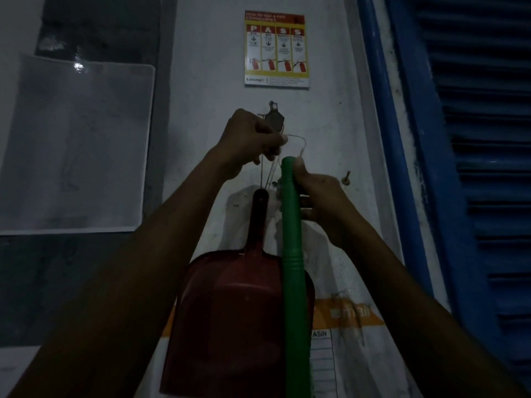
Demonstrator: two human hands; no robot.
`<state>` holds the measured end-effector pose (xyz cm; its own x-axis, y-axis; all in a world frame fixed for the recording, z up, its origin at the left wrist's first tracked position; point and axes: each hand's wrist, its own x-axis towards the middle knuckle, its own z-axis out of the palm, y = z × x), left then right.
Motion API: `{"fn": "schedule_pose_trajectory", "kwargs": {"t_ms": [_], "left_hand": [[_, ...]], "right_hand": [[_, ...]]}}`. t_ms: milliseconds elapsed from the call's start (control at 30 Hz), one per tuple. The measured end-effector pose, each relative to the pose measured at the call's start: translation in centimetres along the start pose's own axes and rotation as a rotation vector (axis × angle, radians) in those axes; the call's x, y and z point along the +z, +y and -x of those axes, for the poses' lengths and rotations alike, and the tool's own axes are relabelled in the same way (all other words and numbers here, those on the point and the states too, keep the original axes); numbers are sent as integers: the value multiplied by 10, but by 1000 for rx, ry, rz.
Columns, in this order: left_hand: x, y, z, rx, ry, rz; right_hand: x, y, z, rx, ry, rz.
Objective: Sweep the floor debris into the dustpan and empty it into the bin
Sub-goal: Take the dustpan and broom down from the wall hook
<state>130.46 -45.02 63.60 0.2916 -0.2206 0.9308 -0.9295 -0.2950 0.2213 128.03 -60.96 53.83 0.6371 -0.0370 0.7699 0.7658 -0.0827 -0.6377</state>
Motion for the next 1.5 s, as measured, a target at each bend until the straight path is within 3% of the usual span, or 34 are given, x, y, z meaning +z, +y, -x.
{"fn": "schedule_pose_trajectory", "kwargs": {"t_ms": [100, 267, 367, 500, 633, 900, 1067, 1500], "left_hand": [[1, 0, -3, 9, 14, 12], [1, -2, -4, 75, 45, -9], [-3, -4, -8, 93, 146, -30], [-3, -22, -16, -34, 279, -180], [3, -33, -21, -188, 244, -136], [-1, -31, -35, -247, 183, -19], [-4, -27, -39, -288, 163, 24], [0, -15, -49, -37, 348, 169]], "right_hand": [[-1, 4, 9, -64, -70, 46], [2, -2, 6, -133, 4, 18], [7, -7, -1, -111, 115, -113], [5, -14, -31, -49, 295, -144], [1, -24, -66, -54, 338, -30], [15, -49, -112, -9, 303, 123], [13, -57, -124, 17, 369, 142], [2, -71, -138, -20, 388, -17]]}}
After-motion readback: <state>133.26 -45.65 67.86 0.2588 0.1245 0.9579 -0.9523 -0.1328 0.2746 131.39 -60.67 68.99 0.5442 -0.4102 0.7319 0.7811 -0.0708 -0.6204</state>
